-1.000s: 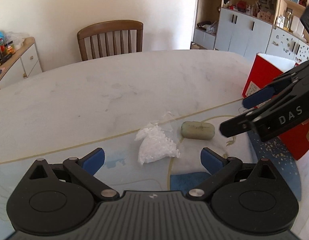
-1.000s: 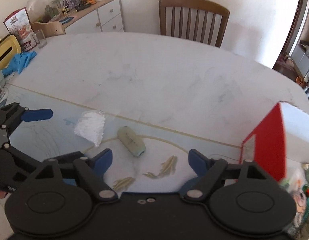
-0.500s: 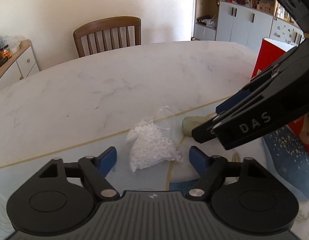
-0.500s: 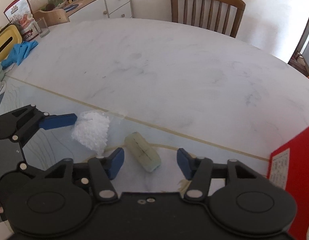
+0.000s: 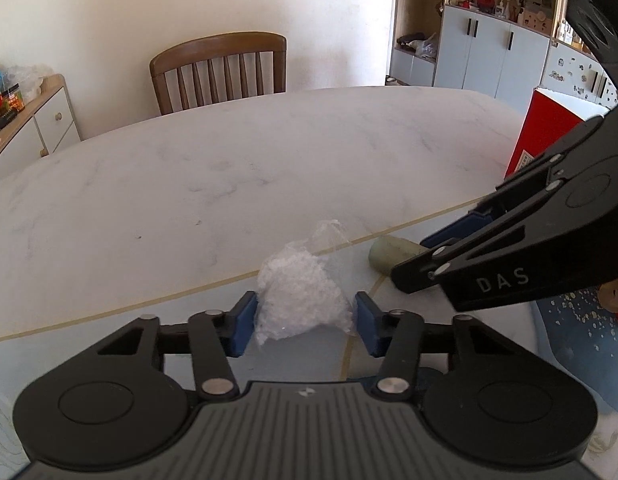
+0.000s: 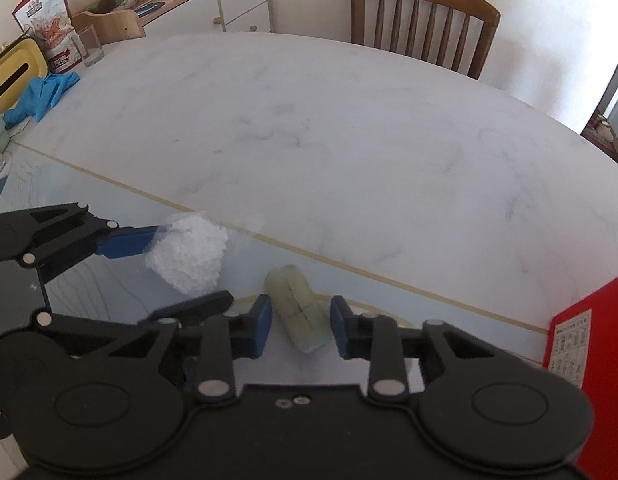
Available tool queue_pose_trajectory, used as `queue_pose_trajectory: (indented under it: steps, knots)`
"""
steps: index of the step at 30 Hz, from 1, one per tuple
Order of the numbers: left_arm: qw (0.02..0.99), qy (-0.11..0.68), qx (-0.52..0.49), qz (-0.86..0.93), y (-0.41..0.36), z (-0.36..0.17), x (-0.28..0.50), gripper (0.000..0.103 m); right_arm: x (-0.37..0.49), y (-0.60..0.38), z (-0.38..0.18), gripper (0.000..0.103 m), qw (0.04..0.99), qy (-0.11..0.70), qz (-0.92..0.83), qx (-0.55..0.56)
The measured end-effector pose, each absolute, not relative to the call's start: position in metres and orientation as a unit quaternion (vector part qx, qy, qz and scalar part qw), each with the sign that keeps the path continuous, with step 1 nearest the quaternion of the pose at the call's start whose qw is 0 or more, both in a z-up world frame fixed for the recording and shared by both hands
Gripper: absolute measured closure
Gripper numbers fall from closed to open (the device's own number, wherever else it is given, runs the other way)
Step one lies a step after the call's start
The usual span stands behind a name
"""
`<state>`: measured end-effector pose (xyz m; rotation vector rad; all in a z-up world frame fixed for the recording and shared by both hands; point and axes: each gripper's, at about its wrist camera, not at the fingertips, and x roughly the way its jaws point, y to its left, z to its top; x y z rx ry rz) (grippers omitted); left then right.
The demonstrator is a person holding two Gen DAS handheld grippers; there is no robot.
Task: Organize objects
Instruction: 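Grasp the white foam-bead bag with the left tool while the right tool grasps the green soap bar, then carry the bead bag and soap bar into the red box with both tools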
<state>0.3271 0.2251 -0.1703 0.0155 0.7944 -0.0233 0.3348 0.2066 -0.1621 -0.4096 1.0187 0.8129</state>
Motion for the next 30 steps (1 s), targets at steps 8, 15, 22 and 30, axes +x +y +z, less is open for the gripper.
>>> queue_pose_trajectory:
  steps: [8, 15, 22, 30]
  knots:
    - [0.921, 0.39, -0.002, -0.014, 0.228, -0.163, 0.323, 0.063, 0.328, 0.192, -0.158, 0.083, 0.785, 0.481, 0.358, -0.155]
    - [0.921, 0.388, -0.011, -0.014, 0.223, -0.149, 0.306, 0.064, 0.308, 0.172, -0.145, 0.083, 0.795, 0.476, 0.353, -0.129]
    - [0.92, 0.39, -0.044, -0.019, 0.216, -0.127, 0.283, 0.064, 0.283, 0.147, -0.126, 0.084, 0.801, 0.469, 0.356, -0.105]
    - [0.921, 0.38, -0.08, -0.036, 0.202, -0.084, 0.254, 0.064, 0.255, 0.113, -0.085, 0.083, 0.818, 0.442, 0.359, -0.076]
